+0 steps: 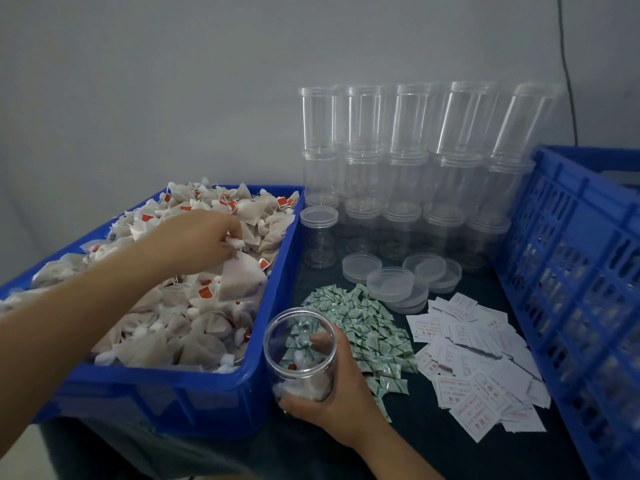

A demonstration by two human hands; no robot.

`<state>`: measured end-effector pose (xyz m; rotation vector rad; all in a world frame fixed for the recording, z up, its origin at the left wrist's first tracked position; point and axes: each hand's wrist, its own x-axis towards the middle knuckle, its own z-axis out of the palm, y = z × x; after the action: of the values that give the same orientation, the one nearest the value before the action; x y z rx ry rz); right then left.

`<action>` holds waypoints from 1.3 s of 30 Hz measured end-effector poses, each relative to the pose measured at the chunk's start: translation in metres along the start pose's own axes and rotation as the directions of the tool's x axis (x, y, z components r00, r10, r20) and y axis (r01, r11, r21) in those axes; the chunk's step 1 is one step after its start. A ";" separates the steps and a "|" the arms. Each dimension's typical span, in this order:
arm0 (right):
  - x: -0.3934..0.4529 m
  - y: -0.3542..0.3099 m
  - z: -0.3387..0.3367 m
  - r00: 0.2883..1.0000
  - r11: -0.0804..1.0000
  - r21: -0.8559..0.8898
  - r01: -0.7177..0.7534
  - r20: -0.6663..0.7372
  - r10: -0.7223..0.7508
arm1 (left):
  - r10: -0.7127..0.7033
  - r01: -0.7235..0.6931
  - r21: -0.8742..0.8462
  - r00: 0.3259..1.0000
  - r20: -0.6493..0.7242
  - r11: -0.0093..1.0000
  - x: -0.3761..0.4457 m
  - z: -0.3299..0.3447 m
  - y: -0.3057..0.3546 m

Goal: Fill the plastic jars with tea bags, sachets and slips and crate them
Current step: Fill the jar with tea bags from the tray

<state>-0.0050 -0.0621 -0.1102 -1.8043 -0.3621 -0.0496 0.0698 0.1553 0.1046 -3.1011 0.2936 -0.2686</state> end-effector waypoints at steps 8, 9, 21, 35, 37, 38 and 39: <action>0.002 0.001 0.001 1.000 1.000 0.019 0.001 0.003 -0.001 | 0.015 -0.015 -0.064 1.000 0.005 0.998 -0.008 -0.014 -0.005; 0.002 0.001 0.001 1.000 1.000 0.019 0.002 0.002 -0.002 | 0.030 -0.030 -0.104 1.000 -0.002 0.994 -0.010 -0.018 -0.003; 0.002 0.002 0.000 0.998 0.997 0.045 0.064 -0.013 -0.064 | 0.254 -0.184 -0.529 0.965 0.062 0.828 -0.043 -0.027 0.069; 0.005 0.004 0.000 0.997 0.992 0.102 0.080 0.005 -0.081 | 0.448 -0.429 -0.214 0.893 0.047 0.877 -0.055 0.032 0.084; 0.005 0.003 0.000 0.997 0.991 0.107 0.077 0.006 -0.078 | 0.460 -0.453 -0.115 0.887 0.040 0.884 -0.056 0.037 0.086; 0.005 0.002 0.000 0.997 0.991 0.108 0.076 0.007 -0.078 | 0.470 -0.466 -0.089 0.882 0.034 0.880 -0.057 0.039 0.088; 0.005 0.002 -0.001 0.997 0.991 0.109 0.076 0.008 -0.078 | 0.486 -0.483 -0.067 0.873 0.032 0.873 -0.058 0.041 0.091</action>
<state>0.0007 -0.0618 -0.1107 -1.6838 -0.4353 -0.0713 0.0041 0.0771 0.0520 -2.9423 1.0715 -0.1718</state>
